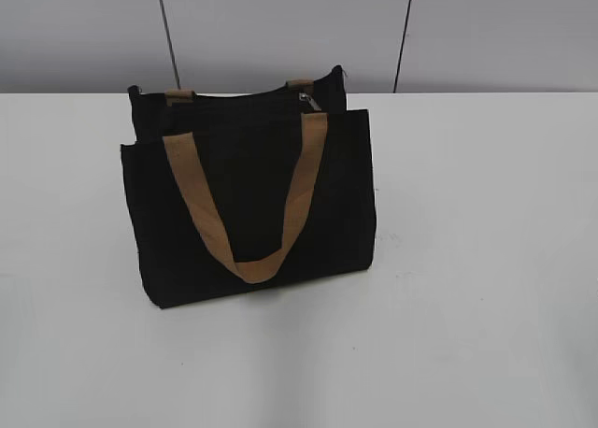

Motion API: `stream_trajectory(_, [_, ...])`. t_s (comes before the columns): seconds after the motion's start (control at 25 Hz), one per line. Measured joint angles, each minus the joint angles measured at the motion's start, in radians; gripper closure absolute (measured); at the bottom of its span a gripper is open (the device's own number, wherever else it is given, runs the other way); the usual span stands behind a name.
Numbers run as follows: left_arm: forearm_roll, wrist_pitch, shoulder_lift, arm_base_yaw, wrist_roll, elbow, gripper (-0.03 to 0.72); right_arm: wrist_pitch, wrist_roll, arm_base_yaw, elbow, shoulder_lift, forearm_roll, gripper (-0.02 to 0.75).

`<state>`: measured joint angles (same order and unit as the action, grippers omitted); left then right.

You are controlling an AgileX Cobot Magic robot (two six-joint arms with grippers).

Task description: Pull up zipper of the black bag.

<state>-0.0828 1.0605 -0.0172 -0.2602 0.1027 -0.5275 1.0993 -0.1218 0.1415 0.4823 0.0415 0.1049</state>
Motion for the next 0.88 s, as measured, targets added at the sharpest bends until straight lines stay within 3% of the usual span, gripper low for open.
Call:
stream_trajectory(0.2, [0.0, -0.001, 0.027, 0.116, 0.0, 0.0, 0.301, -0.002, 0.0, -0.073, 0.0, -0.004, 0.001, 0.336])
stream_trajectory(0.36, [0.0, -0.001, 0.027, 0.173, 0.0, 0.0, 0.302, -0.002, 0.0, -0.121, 0.0, -0.029, 0.001, 0.336])
stream_trajectory(0.64, [0.0, -0.001, 0.027, 0.179, 0.0, 0.0, 0.305, -0.002, 0.0, -0.19, 0.0, -0.048, 0.004, 0.336])
stream_trajectory(0.88, [0.0, -0.001, 0.027, 0.179, 0.0, 0.0, 0.305, -0.002, 0.0, -0.194, 0.0, -0.048, 0.004, 0.336])
